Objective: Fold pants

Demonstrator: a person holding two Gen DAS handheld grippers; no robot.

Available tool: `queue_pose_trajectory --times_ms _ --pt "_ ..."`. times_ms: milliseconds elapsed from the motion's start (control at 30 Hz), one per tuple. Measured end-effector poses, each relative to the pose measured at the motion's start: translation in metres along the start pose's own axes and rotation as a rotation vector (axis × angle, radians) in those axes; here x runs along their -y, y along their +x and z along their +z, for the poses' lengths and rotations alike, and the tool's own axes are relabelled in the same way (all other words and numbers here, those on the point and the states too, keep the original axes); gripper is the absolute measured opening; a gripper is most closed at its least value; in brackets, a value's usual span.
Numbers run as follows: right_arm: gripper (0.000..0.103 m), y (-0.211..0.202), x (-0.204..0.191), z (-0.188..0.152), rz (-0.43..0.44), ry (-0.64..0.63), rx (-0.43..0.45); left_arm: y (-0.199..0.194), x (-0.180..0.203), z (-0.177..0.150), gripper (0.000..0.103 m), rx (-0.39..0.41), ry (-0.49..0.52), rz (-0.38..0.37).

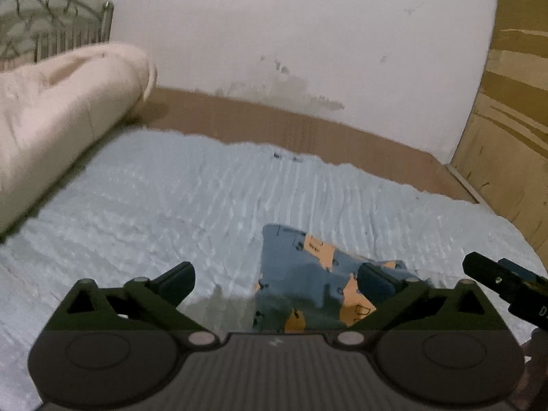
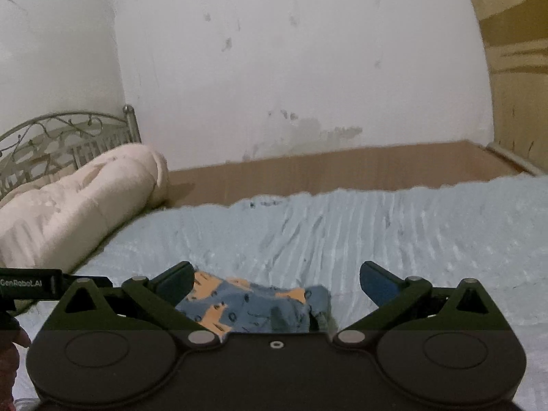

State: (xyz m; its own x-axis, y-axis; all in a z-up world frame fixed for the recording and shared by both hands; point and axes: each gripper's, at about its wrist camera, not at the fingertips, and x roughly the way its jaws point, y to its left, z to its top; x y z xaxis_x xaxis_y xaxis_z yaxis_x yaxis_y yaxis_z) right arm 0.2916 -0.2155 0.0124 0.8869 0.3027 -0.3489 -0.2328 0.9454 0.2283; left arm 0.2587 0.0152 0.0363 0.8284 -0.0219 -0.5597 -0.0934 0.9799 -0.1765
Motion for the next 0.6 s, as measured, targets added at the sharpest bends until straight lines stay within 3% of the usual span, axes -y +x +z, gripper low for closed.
queue_pose_trajectory --times_ms 300,600 --pt "0.102 -0.069 -0.016 -0.013 -0.021 -0.028 0.081 -0.056 0.003 -0.021 0.102 0.075 0.075 0.012" --pt "0.102 -0.127 -0.029 -0.05 -0.044 -0.065 0.077 -0.099 0.0 -0.059 0.102 0.113 0.113 0.024"
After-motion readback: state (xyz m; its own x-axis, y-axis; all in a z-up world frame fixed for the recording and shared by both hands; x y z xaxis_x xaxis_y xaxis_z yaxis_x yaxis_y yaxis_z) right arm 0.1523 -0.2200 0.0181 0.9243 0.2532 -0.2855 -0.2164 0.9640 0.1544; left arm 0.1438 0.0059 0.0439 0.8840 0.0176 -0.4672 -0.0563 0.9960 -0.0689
